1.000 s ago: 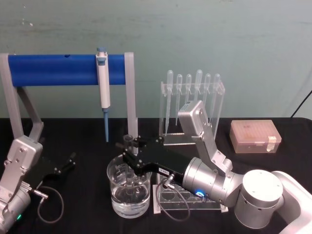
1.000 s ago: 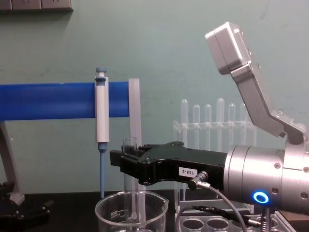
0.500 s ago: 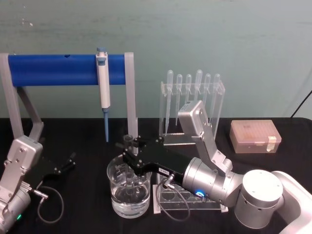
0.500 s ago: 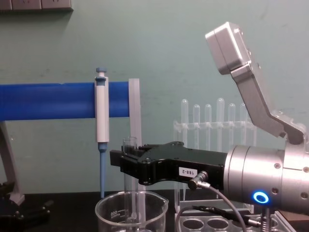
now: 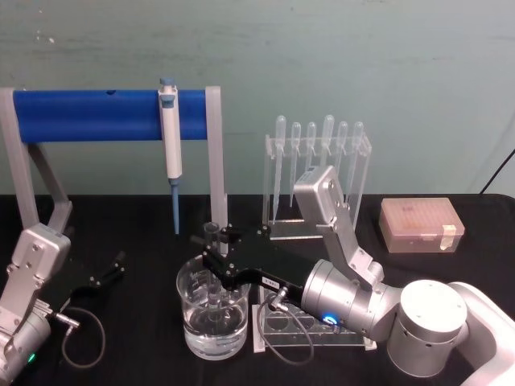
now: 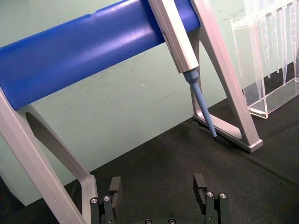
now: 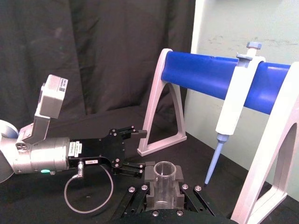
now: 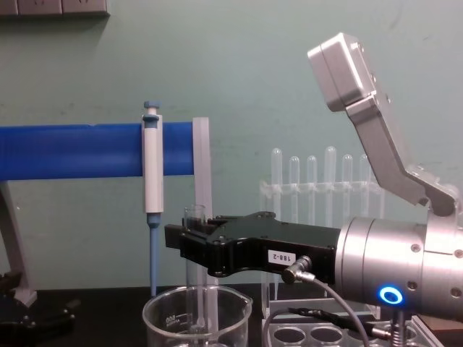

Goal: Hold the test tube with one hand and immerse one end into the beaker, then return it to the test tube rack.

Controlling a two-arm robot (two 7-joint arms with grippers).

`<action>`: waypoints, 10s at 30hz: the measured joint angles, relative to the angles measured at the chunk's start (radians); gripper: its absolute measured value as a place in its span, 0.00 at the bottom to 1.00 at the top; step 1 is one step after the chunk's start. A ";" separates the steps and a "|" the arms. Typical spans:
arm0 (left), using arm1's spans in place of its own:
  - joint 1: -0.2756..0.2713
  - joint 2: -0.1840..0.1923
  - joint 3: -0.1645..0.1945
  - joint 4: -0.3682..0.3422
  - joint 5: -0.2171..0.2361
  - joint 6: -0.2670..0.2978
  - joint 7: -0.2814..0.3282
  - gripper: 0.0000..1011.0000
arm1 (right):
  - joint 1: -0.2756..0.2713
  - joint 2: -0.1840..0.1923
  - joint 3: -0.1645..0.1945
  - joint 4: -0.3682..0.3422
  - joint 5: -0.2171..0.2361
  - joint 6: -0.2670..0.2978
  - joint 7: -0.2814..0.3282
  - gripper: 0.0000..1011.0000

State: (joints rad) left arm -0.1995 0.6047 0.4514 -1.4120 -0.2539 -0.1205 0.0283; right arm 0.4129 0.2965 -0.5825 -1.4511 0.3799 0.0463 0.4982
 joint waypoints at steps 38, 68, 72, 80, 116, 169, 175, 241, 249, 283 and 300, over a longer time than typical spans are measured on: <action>0.000 0.000 0.000 0.000 0.000 0.000 0.000 0.99 | 0.000 0.000 0.000 0.000 0.000 0.000 0.000 0.22; 0.000 0.000 0.000 0.000 0.000 0.000 0.000 0.99 | 0.000 0.000 0.000 0.000 0.000 0.000 0.000 0.22; 0.000 0.000 0.000 0.000 0.000 0.000 0.000 0.99 | 0.000 0.000 0.000 0.000 0.000 0.000 0.000 0.22; 0.000 0.000 0.000 0.000 0.000 0.000 0.000 0.99 | 0.000 0.000 0.000 0.000 0.000 0.000 0.000 0.22; 0.000 0.000 0.000 0.000 0.000 0.000 0.000 0.99 | 0.000 0.000 0.000 0.000 0.000 0.000 0.000 0.22; 0.000 0.000 0.000 0.000 0.000 0.000 0.000 0.99 | 0.001 0.001 0.003 -0.017 -0.001 0.005 0.000 0.22; 0.000 0.000 0.000 0.000 0.000 0.000 0.000 0.99 | 0.014 0.004 0.005 -0.045 -0.003 0.024 0.001 0.22; 0.000 0.000 0.000 0.000 0.000 0.000 0.000 0.99 | -0.164 0.285 0.206 -0.399 0.138 0.114 -0.117 0.22; 0.000 0.000 0.000 0.000 0.000 0.000 0.000 0.99 | -0.185 0.272 0.209 -0.382 0.123 0.101 -0.117 0.22; 0.000 0.000 0.000 0.000 0.000 0.000 0.000 0.99 | -0.224 0.229 0.217 -0.328 0.076 0.065 -0.098 0.22; 0.000 0.000 0.000 0.000 0.000 0.000 0.000 0.99 | -0.239 0.213 0.221 -0.301 0.065 0.049 -0.098 0.22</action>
State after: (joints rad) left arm -0.1996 0.6047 0.4513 -1.4120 -0.2539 -0.1205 0.0283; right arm 0.1744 0.5091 -0.3612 -1.7518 0.4445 0.0952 0.4006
